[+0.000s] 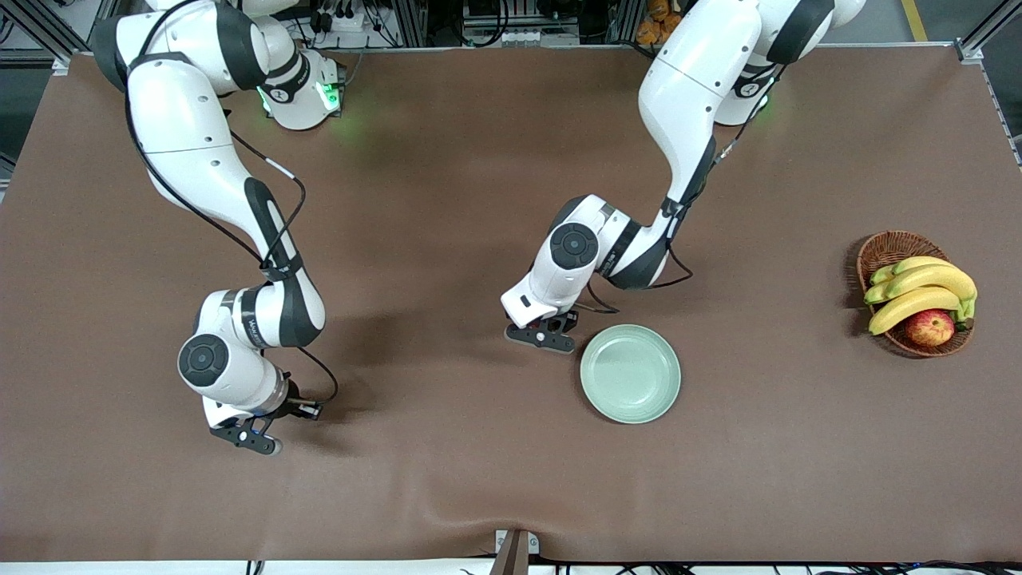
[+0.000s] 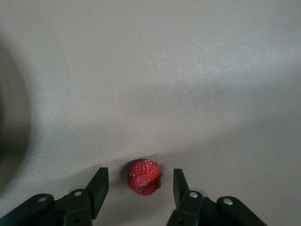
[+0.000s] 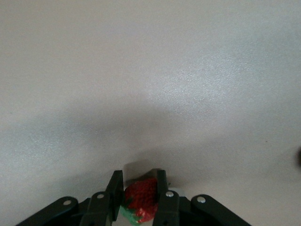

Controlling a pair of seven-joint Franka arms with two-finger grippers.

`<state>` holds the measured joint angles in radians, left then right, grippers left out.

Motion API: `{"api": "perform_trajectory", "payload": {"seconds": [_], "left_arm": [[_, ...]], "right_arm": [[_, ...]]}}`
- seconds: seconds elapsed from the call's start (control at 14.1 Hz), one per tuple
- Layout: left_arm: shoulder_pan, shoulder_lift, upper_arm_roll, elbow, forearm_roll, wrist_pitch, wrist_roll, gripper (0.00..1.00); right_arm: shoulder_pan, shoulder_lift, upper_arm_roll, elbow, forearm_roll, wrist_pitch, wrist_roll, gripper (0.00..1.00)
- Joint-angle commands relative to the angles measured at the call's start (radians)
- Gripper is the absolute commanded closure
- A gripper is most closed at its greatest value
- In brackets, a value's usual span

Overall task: Collect all strawberries into plate
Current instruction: 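Grasp a strawberry with each gripper, then place the strawberry on the plate with the left gripper while the right gripper carries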

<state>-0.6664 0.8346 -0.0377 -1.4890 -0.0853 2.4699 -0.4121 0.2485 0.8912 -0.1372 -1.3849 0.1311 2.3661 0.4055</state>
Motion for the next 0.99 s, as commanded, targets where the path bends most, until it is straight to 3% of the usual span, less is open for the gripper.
{"api": "perform_trajectory", "payload": {"seconds": [0.0,0.28,0.57,0.92], "left_arm": [[-0.012,0.023,0.01,0.019,0.021,0.017,-0.004,0.4],[-0.01,0.02,0.01,0.021,0.019,0.017,-0.004,0.77],[-0.004,0.0,0.01,0.022,0.019,0.009,-0.011,0.8],[0.056,-0.08,0.013,0.018,0.021,-0.107,0.008,0.8]], "right_arm": [[-0.005,-0.034,0.014,-0.014,0.012,-0.033,-0.011,1.0],[-0.003,-0.092,0.021,-0.011,0.013,-0.134,-0.011,1.0],[-0.003,-0.155,0.037,-0.011,0.016,-0.214,-0.01,1.0],[0.008,-0.262,0.05,-0.011,0.064,-0.318,-0.007,1.0]]}}
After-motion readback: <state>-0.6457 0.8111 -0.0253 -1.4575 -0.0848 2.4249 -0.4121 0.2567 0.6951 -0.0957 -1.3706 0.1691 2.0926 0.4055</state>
